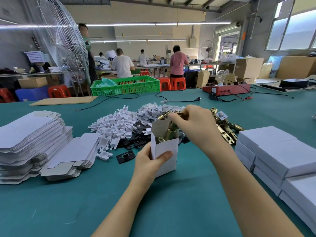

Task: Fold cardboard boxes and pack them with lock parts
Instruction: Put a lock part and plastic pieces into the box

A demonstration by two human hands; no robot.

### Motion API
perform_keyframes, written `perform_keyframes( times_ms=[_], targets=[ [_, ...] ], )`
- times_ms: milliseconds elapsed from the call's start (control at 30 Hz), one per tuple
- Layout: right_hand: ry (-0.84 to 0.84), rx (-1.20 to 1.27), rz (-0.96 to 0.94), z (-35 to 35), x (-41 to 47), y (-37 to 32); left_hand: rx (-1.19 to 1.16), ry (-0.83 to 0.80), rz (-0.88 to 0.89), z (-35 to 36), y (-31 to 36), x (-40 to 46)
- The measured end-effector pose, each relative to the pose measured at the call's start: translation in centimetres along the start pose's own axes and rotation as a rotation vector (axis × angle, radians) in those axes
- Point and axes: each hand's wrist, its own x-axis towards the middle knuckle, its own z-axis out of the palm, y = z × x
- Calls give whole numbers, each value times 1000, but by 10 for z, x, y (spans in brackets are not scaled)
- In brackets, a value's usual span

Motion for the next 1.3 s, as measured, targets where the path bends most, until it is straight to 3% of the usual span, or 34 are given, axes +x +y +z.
perform_keyframes(
  times_ms=[133, 633, 1000, 1100, 1300],
  targets=[
    [-48, -169, -127, 12, -1, -5, 11, -30, 18, 1, 1, -3],
    [-144, -286, 17, 21, -2, 8, 31, -14, 33, 1, 2, -2],
    [-240, 17, 122, 2, 2, 16, 9, 9, 27, 1, 1, 0],
    [-180, 103, 216, -6, 6, 33, -6, 43, 25, -1, -2, 0],
    [-37, 172, 422, 5, 3, 75, -78, 263, -10, -8, -3, 3]
  ],
)
